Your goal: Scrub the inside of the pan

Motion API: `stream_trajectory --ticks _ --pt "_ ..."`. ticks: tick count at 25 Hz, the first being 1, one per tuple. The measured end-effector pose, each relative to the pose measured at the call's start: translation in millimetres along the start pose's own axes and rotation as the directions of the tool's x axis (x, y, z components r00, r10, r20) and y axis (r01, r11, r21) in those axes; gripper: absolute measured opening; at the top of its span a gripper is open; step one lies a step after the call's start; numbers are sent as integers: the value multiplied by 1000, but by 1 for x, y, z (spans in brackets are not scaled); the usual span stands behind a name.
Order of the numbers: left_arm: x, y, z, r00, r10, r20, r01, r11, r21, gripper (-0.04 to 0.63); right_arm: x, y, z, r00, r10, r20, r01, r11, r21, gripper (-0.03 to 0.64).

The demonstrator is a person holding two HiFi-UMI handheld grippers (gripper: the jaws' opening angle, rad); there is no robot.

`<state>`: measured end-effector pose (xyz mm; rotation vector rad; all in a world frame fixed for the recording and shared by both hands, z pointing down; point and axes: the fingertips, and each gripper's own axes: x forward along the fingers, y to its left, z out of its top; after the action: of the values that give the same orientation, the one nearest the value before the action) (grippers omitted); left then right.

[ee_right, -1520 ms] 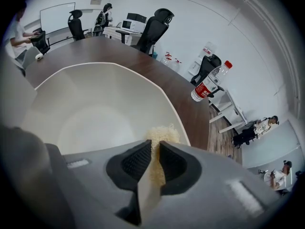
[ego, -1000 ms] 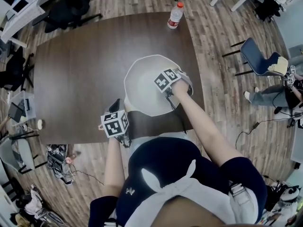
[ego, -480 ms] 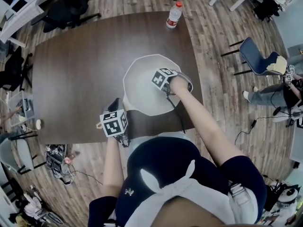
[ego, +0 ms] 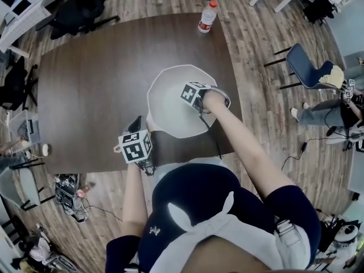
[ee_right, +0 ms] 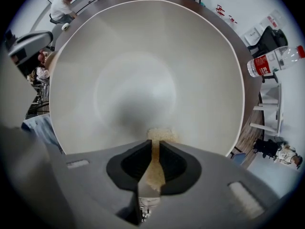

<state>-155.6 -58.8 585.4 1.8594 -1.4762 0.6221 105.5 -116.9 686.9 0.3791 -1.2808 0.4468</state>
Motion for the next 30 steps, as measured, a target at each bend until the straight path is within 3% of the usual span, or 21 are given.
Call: stream_trajectory --ticks 22,30 --pt "0 -2 -1 1000 -17 5 17 1000 -7 3 -1 44 -27 982 177 -59 -177 984 6 46" --pt "2 -1 0 1000 -10 5 10 1000 0 3 -3 67 -27 948 318 -20 -318 948 10 46"
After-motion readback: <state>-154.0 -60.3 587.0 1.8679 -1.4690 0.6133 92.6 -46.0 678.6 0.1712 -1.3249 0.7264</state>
